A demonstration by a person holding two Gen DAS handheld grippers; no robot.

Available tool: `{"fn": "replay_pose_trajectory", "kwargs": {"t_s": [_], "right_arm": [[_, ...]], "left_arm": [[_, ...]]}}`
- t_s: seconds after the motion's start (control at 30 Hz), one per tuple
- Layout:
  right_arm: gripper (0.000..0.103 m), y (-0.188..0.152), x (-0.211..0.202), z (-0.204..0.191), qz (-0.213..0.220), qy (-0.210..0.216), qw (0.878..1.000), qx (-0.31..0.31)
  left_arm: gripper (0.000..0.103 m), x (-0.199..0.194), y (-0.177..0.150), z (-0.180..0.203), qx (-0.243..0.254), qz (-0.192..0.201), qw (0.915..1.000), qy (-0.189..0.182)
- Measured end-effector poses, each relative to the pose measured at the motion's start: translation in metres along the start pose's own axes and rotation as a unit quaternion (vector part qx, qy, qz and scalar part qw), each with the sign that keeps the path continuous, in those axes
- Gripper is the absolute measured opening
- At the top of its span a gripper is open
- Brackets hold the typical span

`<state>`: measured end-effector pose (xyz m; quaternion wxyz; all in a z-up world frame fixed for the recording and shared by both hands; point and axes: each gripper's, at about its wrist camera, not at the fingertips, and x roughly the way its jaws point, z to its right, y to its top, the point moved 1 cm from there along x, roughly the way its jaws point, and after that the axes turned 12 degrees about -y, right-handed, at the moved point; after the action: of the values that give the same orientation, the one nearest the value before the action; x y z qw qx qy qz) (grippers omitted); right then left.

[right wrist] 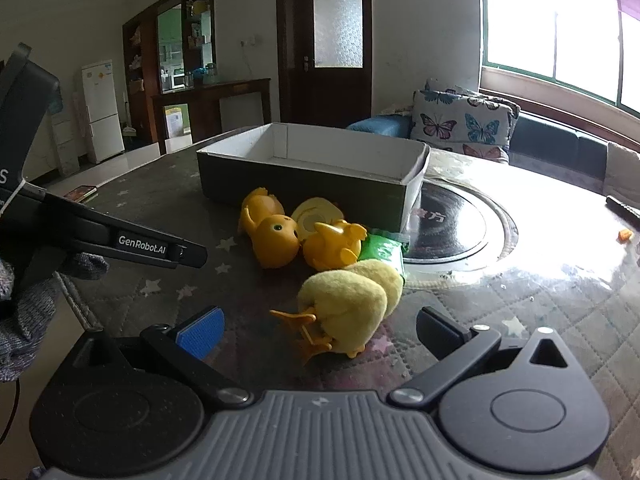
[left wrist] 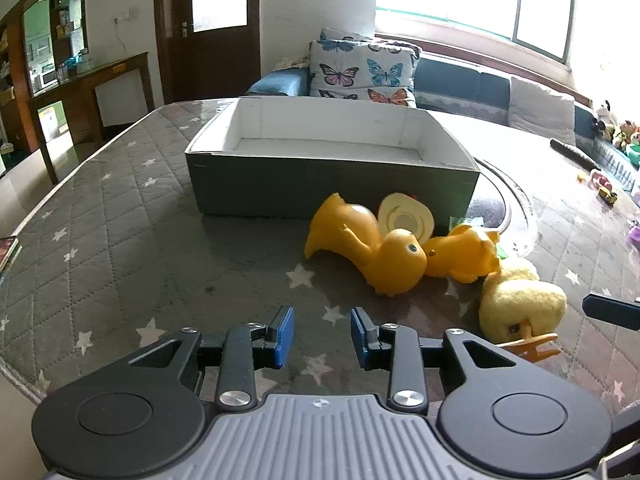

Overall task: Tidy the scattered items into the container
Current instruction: 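Move the left tool toward the yellow plush chick with orange feet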

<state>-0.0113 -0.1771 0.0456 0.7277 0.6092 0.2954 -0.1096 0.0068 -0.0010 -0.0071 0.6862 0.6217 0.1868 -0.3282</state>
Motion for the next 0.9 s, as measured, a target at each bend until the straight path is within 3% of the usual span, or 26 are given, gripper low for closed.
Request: {"fn": "replay_pose_trajectory", "kwargs": {"t_s": [0.17,0.33,0.47,0.9], "right_arm": [[0.103,0.002,-0.001,0.0,0.005,0.002,1.0,0.0],[0.103,-0.012,0.001,0.001,0.003,0.002,1.0,0.0],[0.103,-0.006,0.006,-0.003,-0.02,-0.004,1.0,-0.004],[0.103,-0.007,0.009,-0.007,-0.037,-0.009,0.999,-0.01]], "left_arm": [[0.034,-0.001,-0.006,0.01,0.011,-0.002,0.9999,0.011],[0.034,0.002,-0.004,0.006,0.006,-0.015,0.9999,-0.004],[0.034,0.001,-0.005,0.007,0.006,-0.02,0.9997,-0.008],[0.035,0.006,-0.009,0.012,0.009,-0.038,0.9991,-0.016]]}}
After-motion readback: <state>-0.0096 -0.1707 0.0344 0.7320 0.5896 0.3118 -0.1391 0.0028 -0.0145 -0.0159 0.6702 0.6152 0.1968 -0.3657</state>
